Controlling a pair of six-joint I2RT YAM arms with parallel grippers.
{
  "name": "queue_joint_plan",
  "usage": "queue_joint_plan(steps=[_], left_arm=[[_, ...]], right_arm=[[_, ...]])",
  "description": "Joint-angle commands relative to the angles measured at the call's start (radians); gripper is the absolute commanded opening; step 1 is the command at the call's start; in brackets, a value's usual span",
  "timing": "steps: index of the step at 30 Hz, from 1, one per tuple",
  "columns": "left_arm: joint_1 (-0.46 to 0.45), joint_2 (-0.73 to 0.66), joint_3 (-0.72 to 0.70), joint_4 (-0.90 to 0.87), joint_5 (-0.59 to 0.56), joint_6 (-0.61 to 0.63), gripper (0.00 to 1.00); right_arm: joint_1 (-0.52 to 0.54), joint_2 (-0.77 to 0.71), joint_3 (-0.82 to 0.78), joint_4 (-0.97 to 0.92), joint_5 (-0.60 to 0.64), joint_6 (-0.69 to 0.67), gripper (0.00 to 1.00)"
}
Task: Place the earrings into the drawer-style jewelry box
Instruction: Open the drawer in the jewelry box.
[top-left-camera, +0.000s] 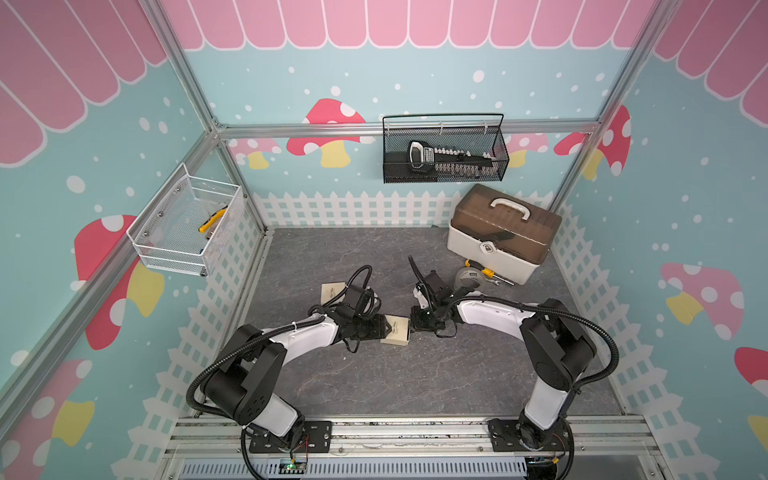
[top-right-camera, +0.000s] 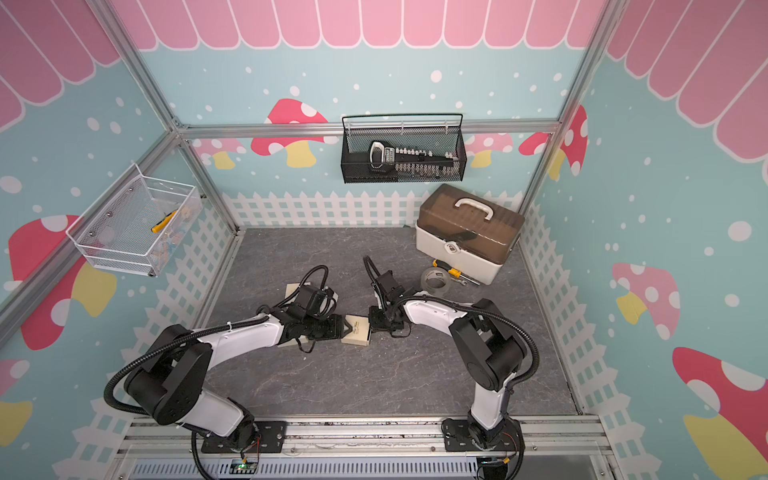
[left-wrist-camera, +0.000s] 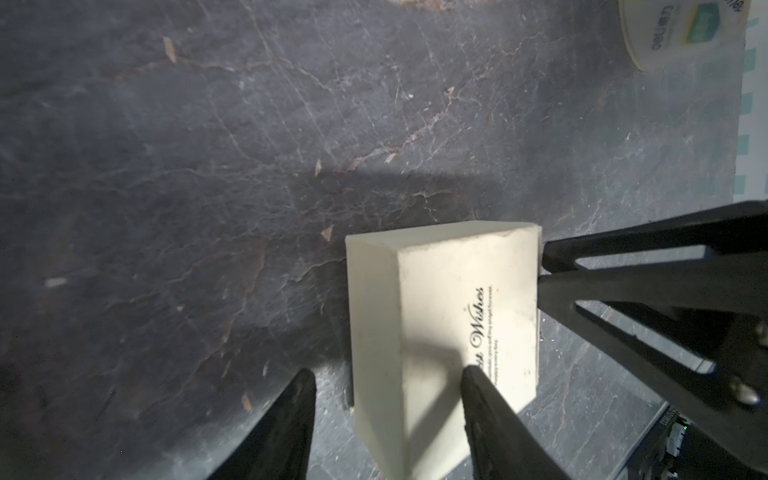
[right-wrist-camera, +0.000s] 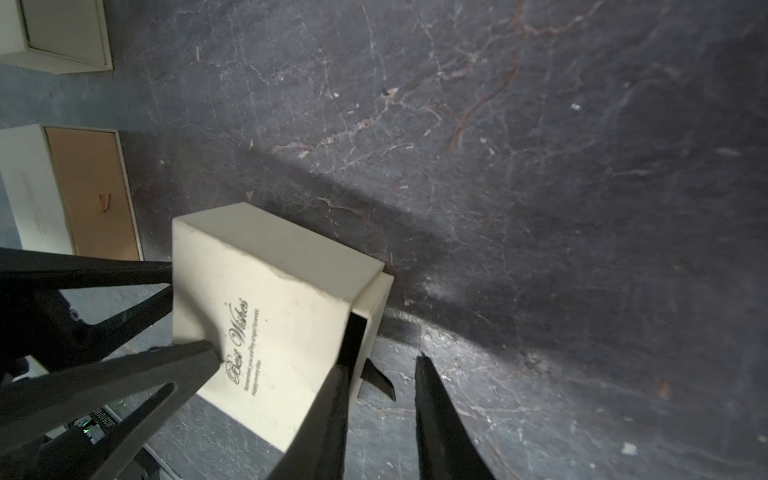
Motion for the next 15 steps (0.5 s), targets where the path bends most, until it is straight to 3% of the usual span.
queue_joint_plan(steps=[1, 15], left_arm=[[0.000, 0.019, 0.024, 0.002, -0.002, 0.013, 0.57], [-0.010, 0.043, 0.003, 0.021, 0.000, -0.001, 0.50]], right_arm=[[0.013, 0.037, 0.041, -0.086, 0.070, -0.008, 0.27], [0.049, 0.093, 0.149, -0.220, 0.135, -0.033, 0.26]])
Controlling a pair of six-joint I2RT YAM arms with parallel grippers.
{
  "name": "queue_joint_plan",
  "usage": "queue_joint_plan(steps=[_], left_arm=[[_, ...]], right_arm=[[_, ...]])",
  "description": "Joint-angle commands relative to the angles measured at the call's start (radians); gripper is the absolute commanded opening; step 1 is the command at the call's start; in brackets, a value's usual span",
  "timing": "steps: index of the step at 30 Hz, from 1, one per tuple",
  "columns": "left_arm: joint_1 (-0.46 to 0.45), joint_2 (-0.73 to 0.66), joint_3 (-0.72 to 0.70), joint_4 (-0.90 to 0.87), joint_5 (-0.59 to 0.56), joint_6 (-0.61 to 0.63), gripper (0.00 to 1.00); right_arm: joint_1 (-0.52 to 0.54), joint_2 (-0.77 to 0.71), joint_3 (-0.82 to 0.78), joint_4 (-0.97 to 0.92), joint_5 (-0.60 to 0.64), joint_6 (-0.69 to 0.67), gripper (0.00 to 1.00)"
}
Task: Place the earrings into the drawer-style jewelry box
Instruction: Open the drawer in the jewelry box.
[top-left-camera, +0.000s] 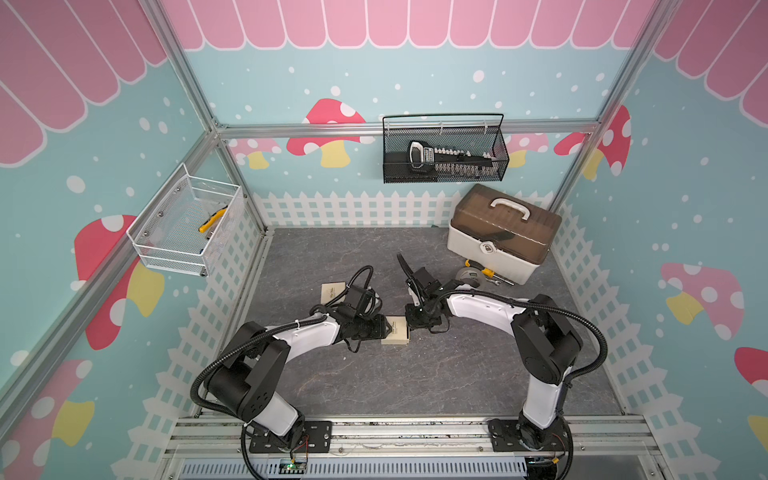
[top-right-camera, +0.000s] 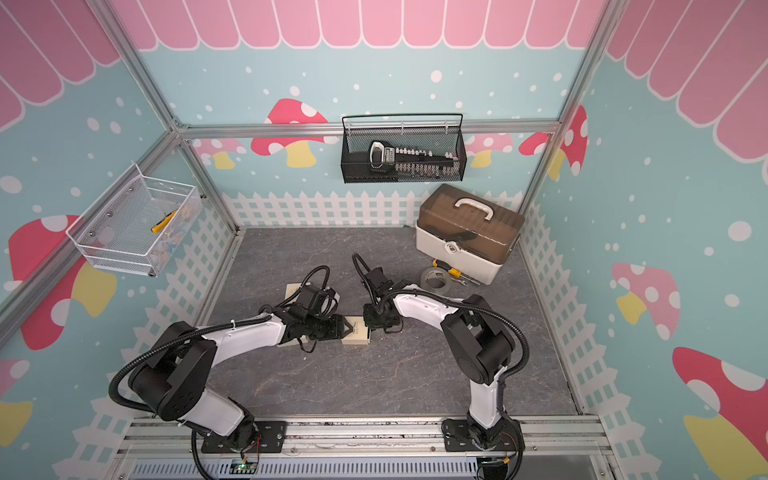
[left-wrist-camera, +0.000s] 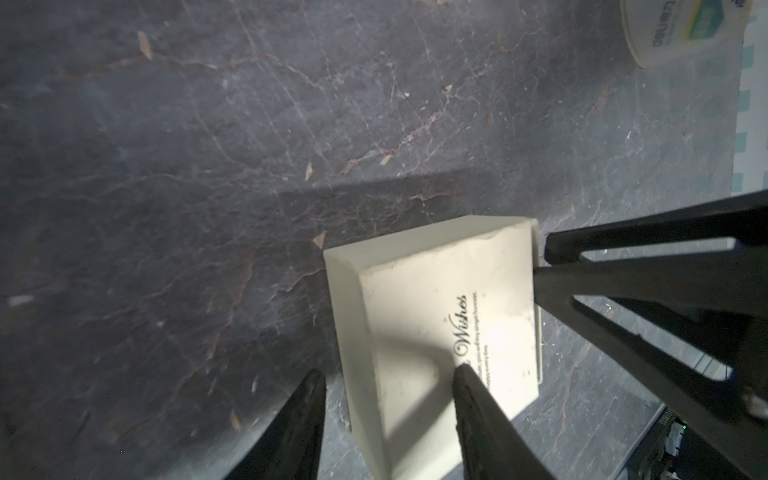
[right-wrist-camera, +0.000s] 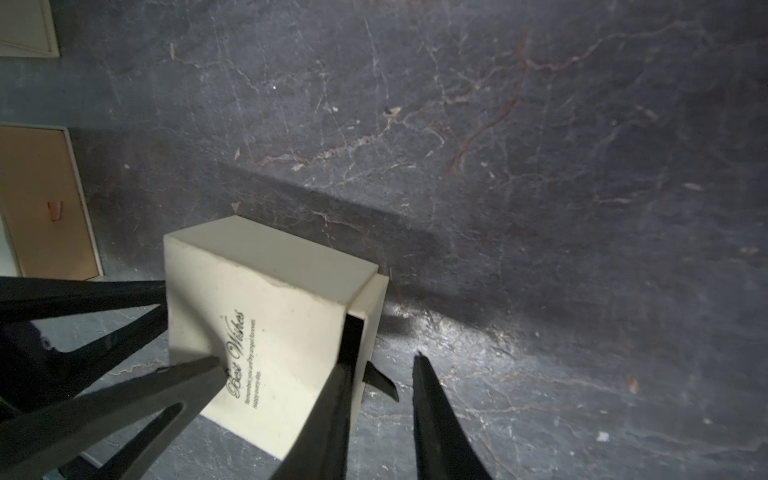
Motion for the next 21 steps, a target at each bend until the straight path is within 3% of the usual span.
queue_joint_plan(steps=[1, 6, 21], left_arm=[[-0.008, 0.021, 0.000, -0.003, -0.011, 0.000, 0.50], [-0.012, 0.019, -0.019, -0.006, -0.020, -0.003, 0.50], [-0.011, 0.037, -0.028, -0.057, -0.080, -0.007, 0.46]], right_arm=[[0.012, 0.028, 0.014, -0.079, 0.046, 0.003, 0.26], [0.013, 0.085, 0.045, -0.147, 0.089, 0.043, 0.20], [0.022, 0.049, 0.039, -0.202, 0.209, 0.064, 0.12]])
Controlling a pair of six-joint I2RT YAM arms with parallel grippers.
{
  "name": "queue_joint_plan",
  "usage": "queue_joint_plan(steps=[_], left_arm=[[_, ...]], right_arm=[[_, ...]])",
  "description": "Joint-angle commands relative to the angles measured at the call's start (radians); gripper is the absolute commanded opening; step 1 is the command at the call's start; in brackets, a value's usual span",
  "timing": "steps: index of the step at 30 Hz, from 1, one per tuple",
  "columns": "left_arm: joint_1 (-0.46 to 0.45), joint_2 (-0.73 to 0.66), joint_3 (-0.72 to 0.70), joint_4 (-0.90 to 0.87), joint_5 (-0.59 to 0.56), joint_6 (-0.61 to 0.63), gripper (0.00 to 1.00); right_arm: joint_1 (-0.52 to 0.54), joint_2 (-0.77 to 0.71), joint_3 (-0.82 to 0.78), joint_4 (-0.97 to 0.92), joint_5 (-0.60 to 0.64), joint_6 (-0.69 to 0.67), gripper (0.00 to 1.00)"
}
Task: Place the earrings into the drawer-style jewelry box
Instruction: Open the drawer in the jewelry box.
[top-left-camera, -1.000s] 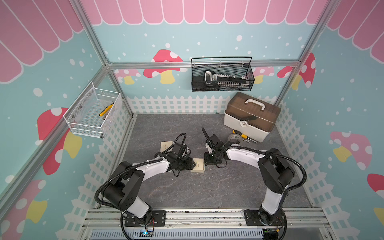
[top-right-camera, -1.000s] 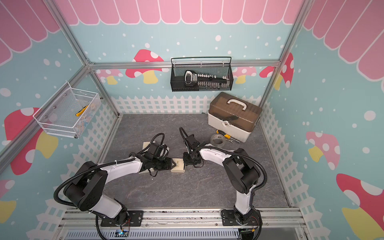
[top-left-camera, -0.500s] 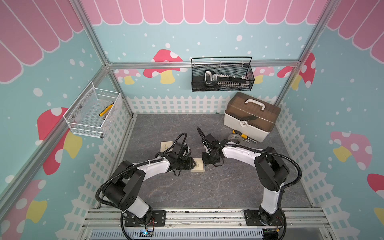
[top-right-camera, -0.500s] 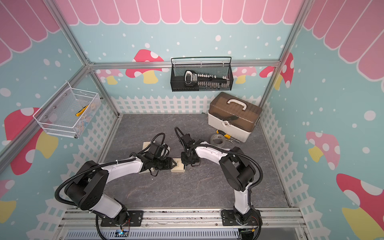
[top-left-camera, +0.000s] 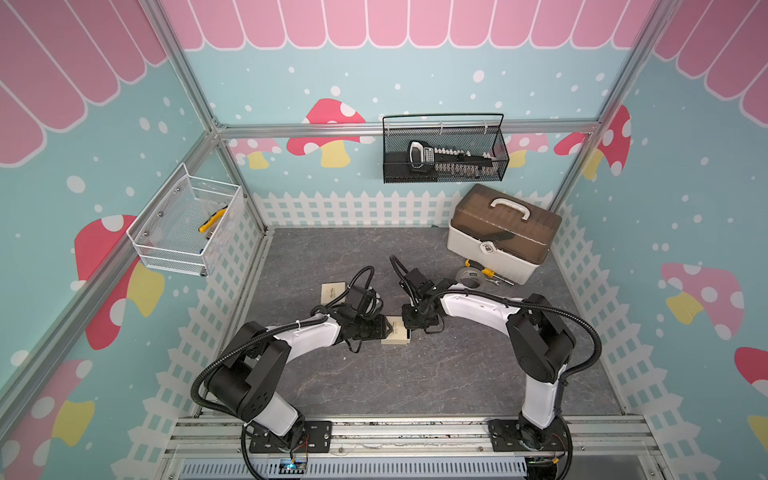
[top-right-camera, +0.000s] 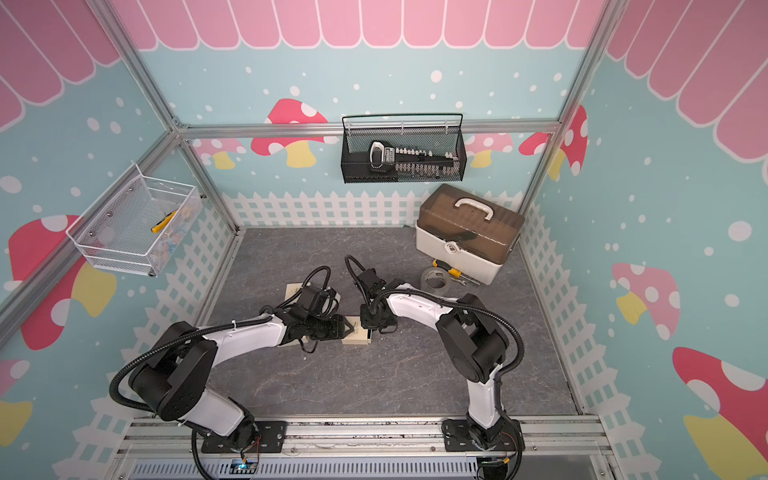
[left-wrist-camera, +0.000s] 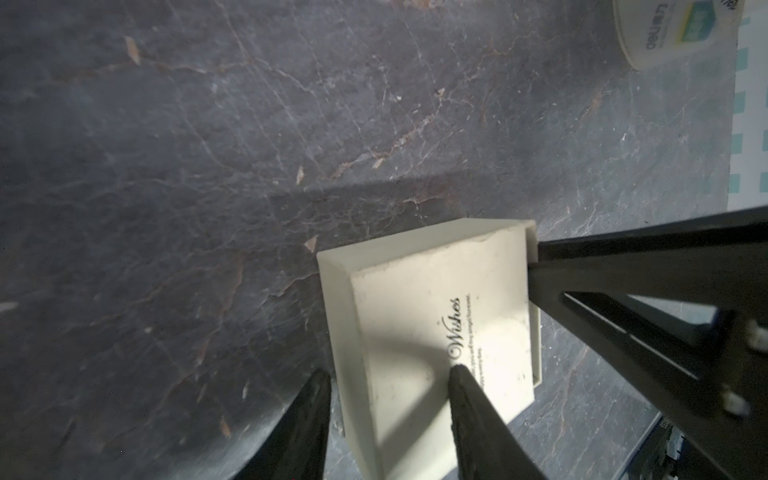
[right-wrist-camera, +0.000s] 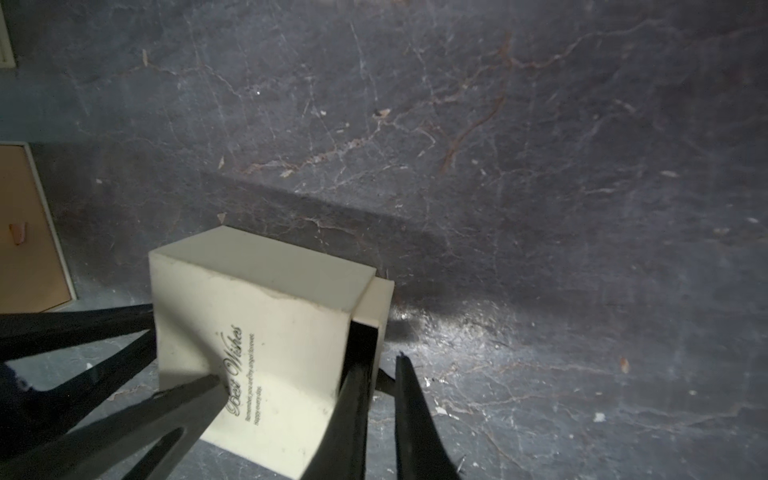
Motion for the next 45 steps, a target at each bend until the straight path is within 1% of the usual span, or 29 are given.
queue_joint_plan(steps=[1, 5, 11, 12, 19, 33, 45], left_arm=[[-0.002, 0.039, -0.022, -0.074, -0.068, -0.001, 0.46], [-0.003, 0.047, -0.024, -0.078, -0.072, -0.002, 0.46], [-0.003, 0.044, -0.024, -0.086, -0.085, -0.004, 0.45], [-0.002, 0.045, -0.023, -0.086, -0.086, -0.004, 0.45], [-0.003, 0.051, -0.015, -0.099, -0.094, -0.001, 0.45], [-0.002, 0.055, -0.005, -0.108, -0.096, 0.002, 0.44], [-0.003, 0.059, 0.005, -0.115, -0.093, 0.006, 0.43]], right_arm=[[-0.008, 0.013, -0.019, -0.133, 0.121, 0.010, 0.11], [-0.009, 0.011, -0.021, -0.137, 0.132, 0.011, 0.08], [-0.008, 0.011, -0.026, -0.165, 0.185, 0.005, 0.07], [-0.008, -0.017, -0.029, -0.165, 0.187, 0.005, 0.07], [-0.010, -0.038, -0.048, -0.174, 0.210, 0.010, 0.03], [-0.010, -0.050, -0.061, -0.187, 0.242, 0.010, 0.00], [-0.010, -0.058, -0.066, -0.187, 0.248, 0.013, 0.00]])
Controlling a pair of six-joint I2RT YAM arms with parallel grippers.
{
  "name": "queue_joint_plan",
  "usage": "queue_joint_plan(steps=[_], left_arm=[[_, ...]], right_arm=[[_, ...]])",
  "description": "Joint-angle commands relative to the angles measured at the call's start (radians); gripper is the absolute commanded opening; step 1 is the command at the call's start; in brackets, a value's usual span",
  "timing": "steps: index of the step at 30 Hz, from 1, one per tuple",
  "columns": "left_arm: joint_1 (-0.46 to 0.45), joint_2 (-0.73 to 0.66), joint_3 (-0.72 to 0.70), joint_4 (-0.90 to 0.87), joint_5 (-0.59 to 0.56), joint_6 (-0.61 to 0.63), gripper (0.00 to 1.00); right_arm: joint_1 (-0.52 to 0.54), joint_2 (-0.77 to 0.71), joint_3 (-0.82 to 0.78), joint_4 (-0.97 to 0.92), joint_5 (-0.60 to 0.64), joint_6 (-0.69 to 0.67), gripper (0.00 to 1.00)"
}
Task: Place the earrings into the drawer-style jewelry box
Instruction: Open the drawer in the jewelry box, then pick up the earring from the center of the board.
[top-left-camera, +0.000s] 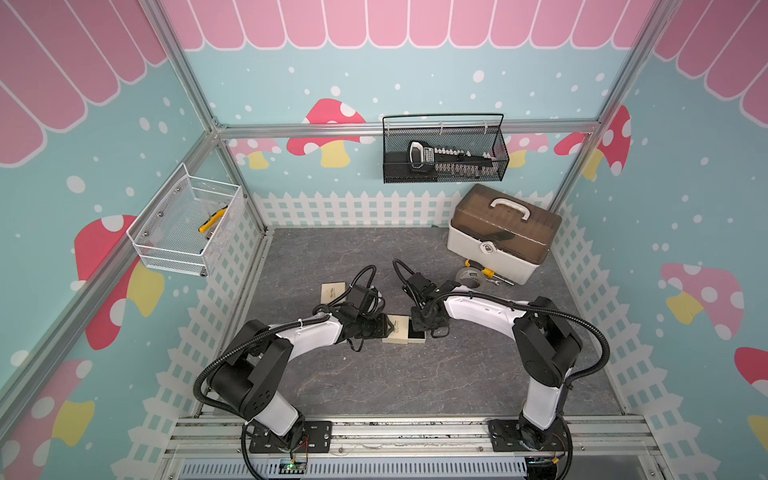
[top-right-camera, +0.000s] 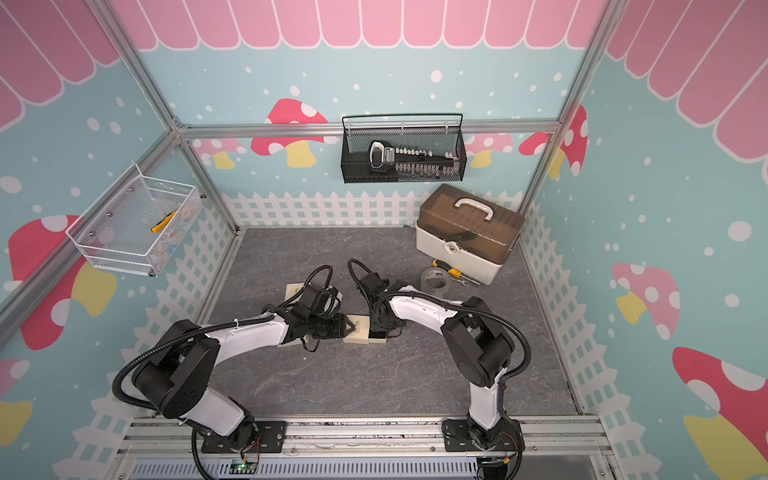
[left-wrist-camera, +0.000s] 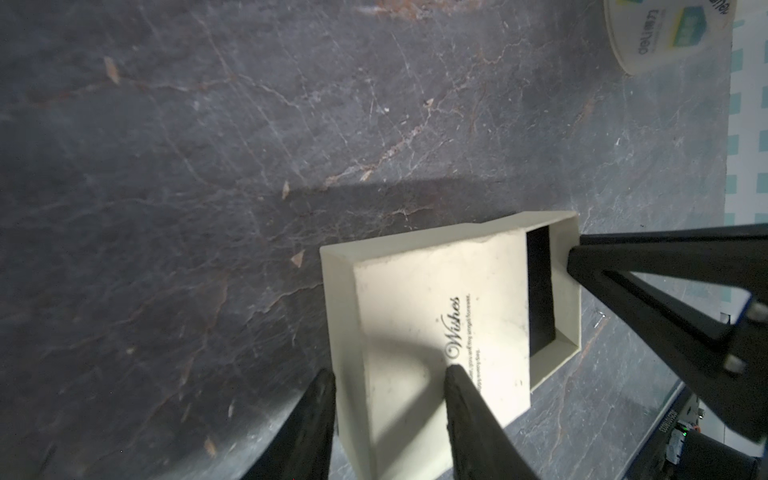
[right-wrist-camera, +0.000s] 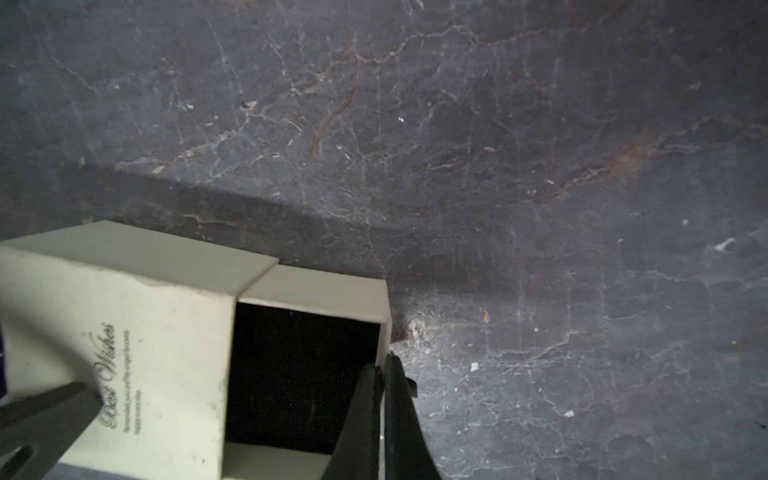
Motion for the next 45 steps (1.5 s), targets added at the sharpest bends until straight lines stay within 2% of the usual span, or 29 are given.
queue_joint_plan(steps=[1, 6, 9, 14, 19, 23, 26, 30, 34, 38, 45], left_arm=[[0.004, 0.041, -0.012, -0.121, -0.085, 0.005, 0.43], [0.003, 0.015, -0.008, -0.057, -0.017, -0.015, 0.48], [0.003, -0.005, 0.018, -0.026, 0.014, -0.031, 0.53], [0.003, -0.058, 0.041, -0.018, -0.010, -0.032, 0.61], [-0.009, -0.174, -0.024, 0.023, -0.032, -0.007, 0.63], [-0.095, -0.282, -0.092, 0.058, -0.093, 0.012, 0.63], [-0.166, -0.337, -0.176, 0.169, -0.123, -0.034, 0.64], [-0.241, -0.347, -0.274, 0.363, -0.166, -0.129, 0.64], [-0.292, -0.300, -0.299, 0.485, -0.185, -0.178, 0.64], [-0.308, -0.279, -0.307, 0.522, -0.202, -0.198, 0.64], [-0.307, -0.305, -0.301, 0.466, -0.243, -0.182, 0.64]], right_arm=[[-0.014, -0.017, -0.028, -0.097, 0.059, 0.008, 0.01], [-0.014, -0.086, -0.061, 0.029, -0.013, -0.009, 0.22], [-0.013, -0.135, -0.072, 0.099, -0.056, -0.028, 0.27], [-0.014, -0.241, -0.156, 0.195, -0.062, -0.101, 0.26], [-0.024, -0.349, -0.260, 0.174, -0.157, -0.339, 0.19], [-0.030, -0.459, -0.386, 0.190, -0.238, -0.438, 0.16], [-0.041, -0.499, -0.454, 0.236, -0.334, -0.461, 0.15], [-0.047, -0.478, -0.496, 0.297, -0.380, -0.468, 0.15], [-0.062, -0.414, -0.489, 0.344, -0.425, -0.484, 0.15], [-0.072, -0.348, -0.457, 0.343, -0.446, -0.519, 0.17], [-0.077, -0.275, -0.433, 0.342, -0.432, -0.545, 0.21]])
